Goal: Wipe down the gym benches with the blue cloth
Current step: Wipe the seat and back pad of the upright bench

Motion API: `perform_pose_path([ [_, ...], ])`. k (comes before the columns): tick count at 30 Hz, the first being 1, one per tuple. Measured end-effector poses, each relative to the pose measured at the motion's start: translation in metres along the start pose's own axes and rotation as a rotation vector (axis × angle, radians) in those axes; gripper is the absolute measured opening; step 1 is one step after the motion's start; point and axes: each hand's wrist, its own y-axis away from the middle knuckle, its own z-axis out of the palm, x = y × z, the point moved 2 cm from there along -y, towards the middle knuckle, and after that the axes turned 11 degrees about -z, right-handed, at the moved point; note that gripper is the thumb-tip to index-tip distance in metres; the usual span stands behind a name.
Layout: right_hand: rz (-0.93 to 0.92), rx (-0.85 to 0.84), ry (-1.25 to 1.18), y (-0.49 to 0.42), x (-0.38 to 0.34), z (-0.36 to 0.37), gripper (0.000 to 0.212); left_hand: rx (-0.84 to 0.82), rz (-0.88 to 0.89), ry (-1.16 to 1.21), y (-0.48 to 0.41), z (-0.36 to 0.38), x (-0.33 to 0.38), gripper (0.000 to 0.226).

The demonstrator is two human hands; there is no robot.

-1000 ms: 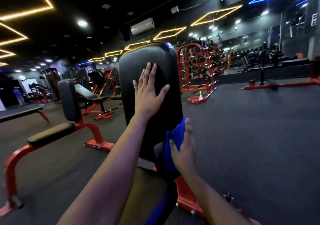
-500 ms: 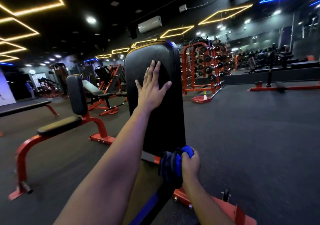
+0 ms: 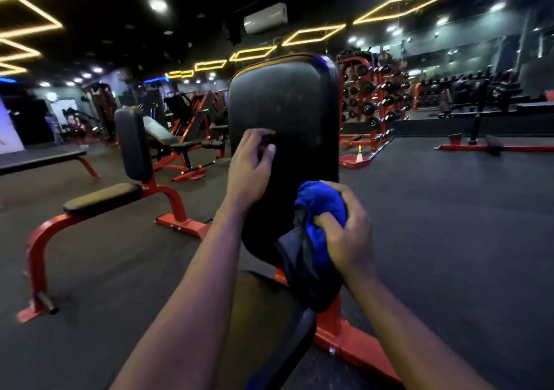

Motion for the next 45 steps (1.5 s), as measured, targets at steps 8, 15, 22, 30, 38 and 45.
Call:
perform_pose_path([
  [8,0.292,-0.223,-0.16,-0.048,-0.065,0.087,0.043,-0.277,-0.525,0.001,-0.016,-0.127,0.004,0.025],
  [15,0.548,-0.399,-0.399,-0.136,-0.206,0.134,0.03,-0.463,-0.836,-0.017,-0.057,-0.266,0.107,0.035],
  [22,0.7,-0.641,-0.627,-0.199,-0.364,0.163,0.027,-0.443,-0.848,-0.215,-0.099,-0.398,0.227,0.029],
  [30,0.825,-0.901,-0.596,-0.206,-0.46,0.174,0.039,-0.381,-0.841,-0.459,-0.089,-0.494,0.303,0.013],
  [38,0.438,-1.184,-0.308,-0.196,-0.501,0.187,0.017,-0.271,-0.936,-0.486,-0.072,-0.53,0.354,0.019],
  [45,0.615,-1.182,-0.574,-0.216,-0.524,0.165,0.02,-0.287,-1.174,-0.483,-0.022,-0.549,0.385,0.03],
])
